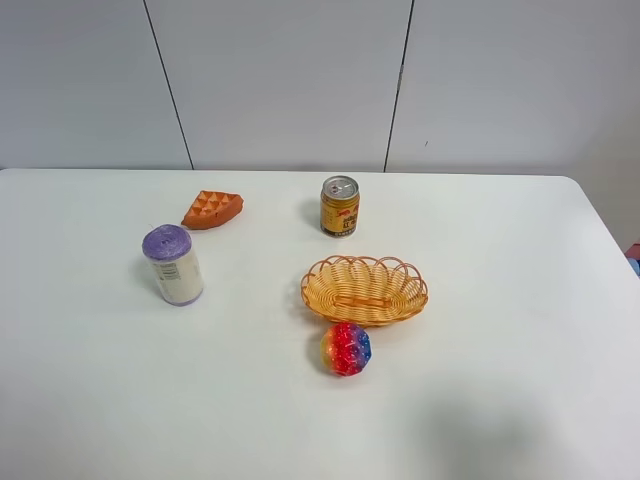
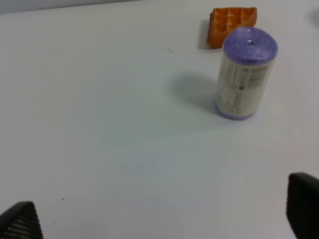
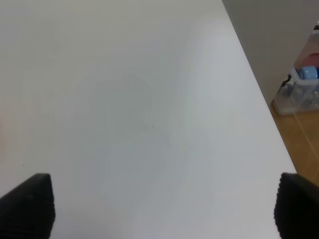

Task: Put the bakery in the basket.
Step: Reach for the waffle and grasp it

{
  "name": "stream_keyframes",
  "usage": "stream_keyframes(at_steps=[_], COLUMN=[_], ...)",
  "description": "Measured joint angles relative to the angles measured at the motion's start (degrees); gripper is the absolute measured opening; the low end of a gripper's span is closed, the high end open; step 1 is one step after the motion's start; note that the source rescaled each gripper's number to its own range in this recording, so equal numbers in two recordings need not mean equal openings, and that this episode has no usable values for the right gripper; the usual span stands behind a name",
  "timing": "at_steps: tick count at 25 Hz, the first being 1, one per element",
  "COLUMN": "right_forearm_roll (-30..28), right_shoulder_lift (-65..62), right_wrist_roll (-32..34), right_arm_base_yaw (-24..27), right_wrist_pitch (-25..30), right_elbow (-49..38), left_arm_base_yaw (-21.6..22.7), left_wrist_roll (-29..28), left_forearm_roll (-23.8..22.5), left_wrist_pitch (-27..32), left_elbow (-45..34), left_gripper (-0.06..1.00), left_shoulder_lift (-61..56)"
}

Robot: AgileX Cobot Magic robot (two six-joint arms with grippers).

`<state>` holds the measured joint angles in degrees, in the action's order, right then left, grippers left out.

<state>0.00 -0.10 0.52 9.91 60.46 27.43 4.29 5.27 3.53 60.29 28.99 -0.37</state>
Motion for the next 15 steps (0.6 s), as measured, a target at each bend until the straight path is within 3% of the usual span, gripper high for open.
stream_keyframes(at_steps=[15], right_forearm_roll=[0.00], right_shoulder_lift=[0.00], right_wrist_roll=[0.00], right_arm_base_yaw=[0.00], right_wrist_pitch=[0.00], right_elbow=[0.00], left_arm_base_yaw=[0.00], left_wrist_roll=[0.00], left_forearm_roll=[0.00], left_wrist_pitch=[0.00], left_elbow=[0.00], left_gripper=[1.00], left_shoulder_lift=[0.00])
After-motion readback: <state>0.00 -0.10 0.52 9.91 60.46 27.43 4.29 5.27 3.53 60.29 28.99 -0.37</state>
